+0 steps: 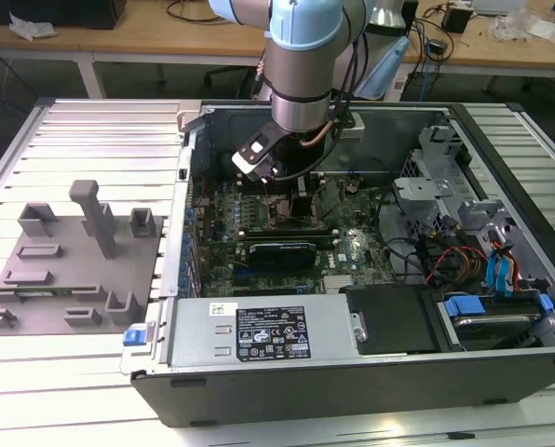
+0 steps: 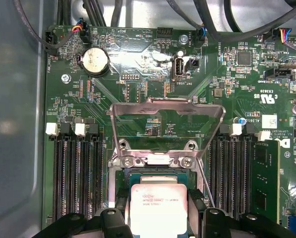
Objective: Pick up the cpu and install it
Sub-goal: 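Place the cpu into insertion slot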
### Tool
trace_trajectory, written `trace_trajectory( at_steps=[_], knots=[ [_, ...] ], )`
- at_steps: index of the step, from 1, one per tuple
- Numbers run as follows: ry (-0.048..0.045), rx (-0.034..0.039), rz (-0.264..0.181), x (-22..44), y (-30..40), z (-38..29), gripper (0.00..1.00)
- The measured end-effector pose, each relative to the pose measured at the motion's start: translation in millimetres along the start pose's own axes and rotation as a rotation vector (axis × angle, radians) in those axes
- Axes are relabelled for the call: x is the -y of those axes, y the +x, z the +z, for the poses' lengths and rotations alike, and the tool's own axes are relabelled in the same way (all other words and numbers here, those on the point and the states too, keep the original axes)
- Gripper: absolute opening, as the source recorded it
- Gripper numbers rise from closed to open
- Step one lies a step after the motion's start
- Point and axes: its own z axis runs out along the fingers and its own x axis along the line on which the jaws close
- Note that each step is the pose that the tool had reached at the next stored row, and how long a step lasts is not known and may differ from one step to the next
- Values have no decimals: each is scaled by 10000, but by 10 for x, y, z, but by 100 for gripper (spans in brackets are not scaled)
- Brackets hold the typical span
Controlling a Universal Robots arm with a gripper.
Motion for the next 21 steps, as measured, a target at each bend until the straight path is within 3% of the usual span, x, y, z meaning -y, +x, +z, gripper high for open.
trace_trajectory(
  at_steps=[6,17,21],
  knots=[
    [-1,-41,1,0,4,-1,55],
    [-1,-43,2,3,4,1,55],
    [-6,-49,2,3,6,3,61]
  ],
)
